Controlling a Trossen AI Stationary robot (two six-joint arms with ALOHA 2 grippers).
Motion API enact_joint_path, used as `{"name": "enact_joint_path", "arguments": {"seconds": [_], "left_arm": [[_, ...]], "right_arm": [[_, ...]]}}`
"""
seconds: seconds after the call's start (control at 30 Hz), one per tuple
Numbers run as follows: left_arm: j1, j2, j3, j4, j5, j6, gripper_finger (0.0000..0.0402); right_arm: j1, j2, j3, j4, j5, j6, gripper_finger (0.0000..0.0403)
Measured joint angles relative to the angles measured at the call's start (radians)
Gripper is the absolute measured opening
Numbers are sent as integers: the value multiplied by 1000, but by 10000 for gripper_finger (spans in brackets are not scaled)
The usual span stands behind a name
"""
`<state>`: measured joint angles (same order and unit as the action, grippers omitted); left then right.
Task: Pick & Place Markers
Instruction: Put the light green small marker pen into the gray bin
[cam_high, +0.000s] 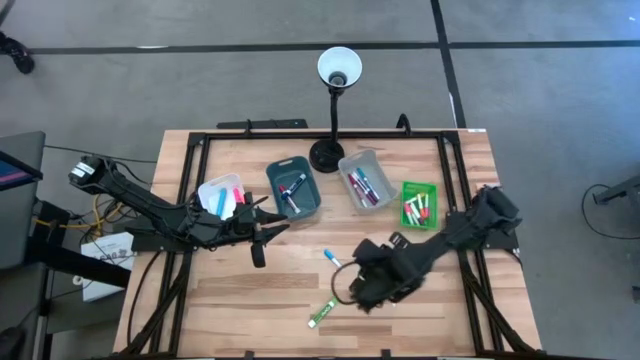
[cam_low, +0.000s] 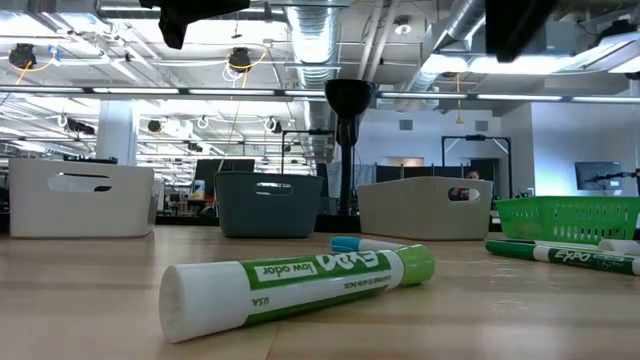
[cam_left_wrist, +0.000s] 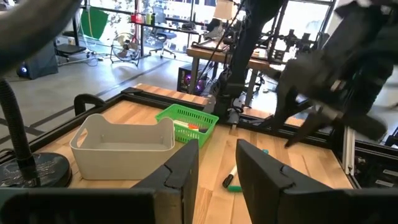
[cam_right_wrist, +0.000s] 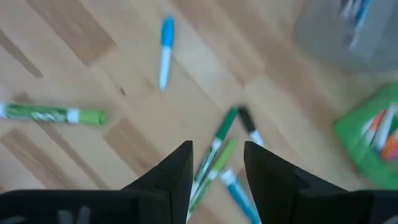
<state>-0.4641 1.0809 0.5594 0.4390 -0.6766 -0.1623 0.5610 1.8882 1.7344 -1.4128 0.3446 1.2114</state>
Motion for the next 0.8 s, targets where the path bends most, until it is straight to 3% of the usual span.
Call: {"name": "enact_joint_path", "arguments": {"seconds": [0.23,0.4,0.6,0.7,0.8], "left_arm": [[0,0,0,3,0,0,104],[0,0,0,7,0,0,104],[1,0,0,18,0,0,104],[1,0,0,28,0,0,104],[5,-1,0,67,0,0,104]], "right_arm": [[-42,99,0,-6,-189,-34,130],[-19,95,0,-103,-172,19,123],[52,-21,-26,-125,-51,29,120],[94,-105,-123,-46,-19,51,120],[134,-191,-299,19,-24,195,120]]}}
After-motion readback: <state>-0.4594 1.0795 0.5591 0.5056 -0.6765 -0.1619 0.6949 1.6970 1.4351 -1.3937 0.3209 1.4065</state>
